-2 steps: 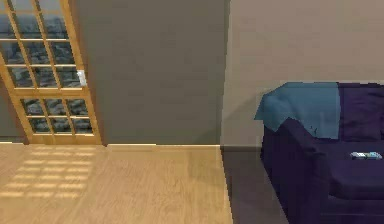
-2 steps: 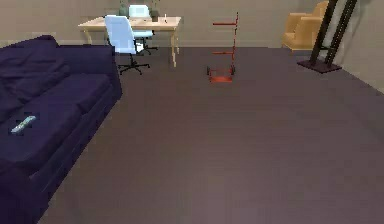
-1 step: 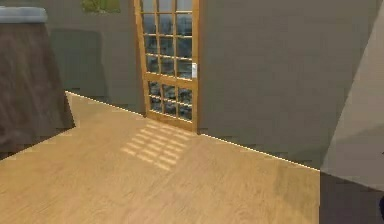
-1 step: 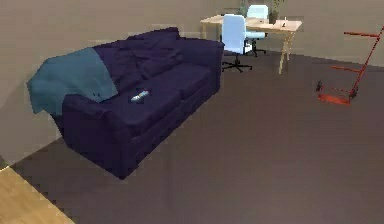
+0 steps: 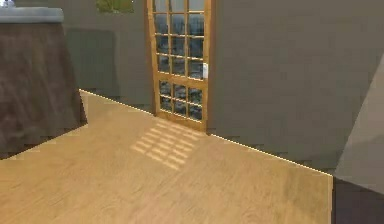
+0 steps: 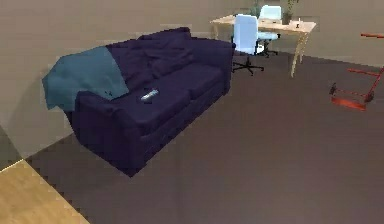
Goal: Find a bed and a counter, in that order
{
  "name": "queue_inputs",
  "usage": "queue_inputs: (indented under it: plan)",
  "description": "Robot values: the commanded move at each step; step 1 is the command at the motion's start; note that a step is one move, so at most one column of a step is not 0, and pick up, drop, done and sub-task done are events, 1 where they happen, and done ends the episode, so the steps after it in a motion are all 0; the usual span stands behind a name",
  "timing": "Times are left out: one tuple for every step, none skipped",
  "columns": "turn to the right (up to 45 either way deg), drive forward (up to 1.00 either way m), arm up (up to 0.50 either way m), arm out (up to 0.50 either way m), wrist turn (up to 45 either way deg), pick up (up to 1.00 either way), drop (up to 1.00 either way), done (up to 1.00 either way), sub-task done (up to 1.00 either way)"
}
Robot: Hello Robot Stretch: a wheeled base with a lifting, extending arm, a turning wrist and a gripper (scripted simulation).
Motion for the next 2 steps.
queue_inputs:
  plan:
    - [0.0, 0.10, 0.00, 0.00, 0.0, 0.00, 0.00, 0.00, 0.00]
    - [-45.0, 0.00, 0.00, 0.00, 0.0, 0.00, 0.00, 0.00, 0.00]
